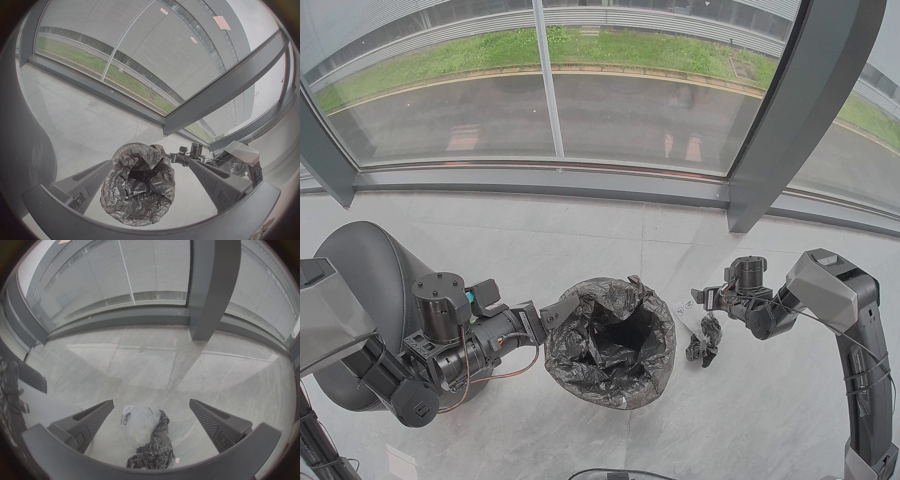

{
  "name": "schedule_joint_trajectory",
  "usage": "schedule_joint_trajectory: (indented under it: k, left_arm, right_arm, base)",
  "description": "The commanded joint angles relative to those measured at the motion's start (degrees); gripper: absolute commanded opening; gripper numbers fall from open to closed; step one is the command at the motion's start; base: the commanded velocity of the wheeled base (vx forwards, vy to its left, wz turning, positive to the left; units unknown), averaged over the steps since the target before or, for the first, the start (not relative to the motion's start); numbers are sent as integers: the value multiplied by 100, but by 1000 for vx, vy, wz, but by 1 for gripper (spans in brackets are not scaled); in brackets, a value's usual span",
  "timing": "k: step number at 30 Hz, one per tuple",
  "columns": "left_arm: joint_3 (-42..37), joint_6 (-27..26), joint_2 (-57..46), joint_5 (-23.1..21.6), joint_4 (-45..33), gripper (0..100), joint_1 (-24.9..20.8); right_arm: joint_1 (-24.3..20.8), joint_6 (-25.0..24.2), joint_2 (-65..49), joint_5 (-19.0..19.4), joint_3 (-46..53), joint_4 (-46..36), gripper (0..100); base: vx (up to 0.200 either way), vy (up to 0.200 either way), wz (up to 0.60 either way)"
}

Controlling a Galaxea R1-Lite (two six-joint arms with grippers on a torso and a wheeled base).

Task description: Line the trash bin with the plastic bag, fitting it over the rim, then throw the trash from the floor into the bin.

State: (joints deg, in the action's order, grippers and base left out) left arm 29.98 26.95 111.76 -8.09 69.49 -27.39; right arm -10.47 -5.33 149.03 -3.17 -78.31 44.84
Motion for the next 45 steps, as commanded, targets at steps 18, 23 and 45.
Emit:
schedule_joint_trajectory:
  k: [18,23,45]
  left_arm:
    - [17,12,223,1,12,100,-73]
    - [17,12,249,1,12,100,-108]
    - [17,12,285,1,21,100,-117]
  right_arm:
    - [107,304,715,9,-844,-748,100]
    - [133,260,715,88,-1019,-1161,100]
    - [89,93,645,229,-1134,-1838,100]
  base:
    - [0,0,0]
    - [0,0,0]
    - [0,0,0]
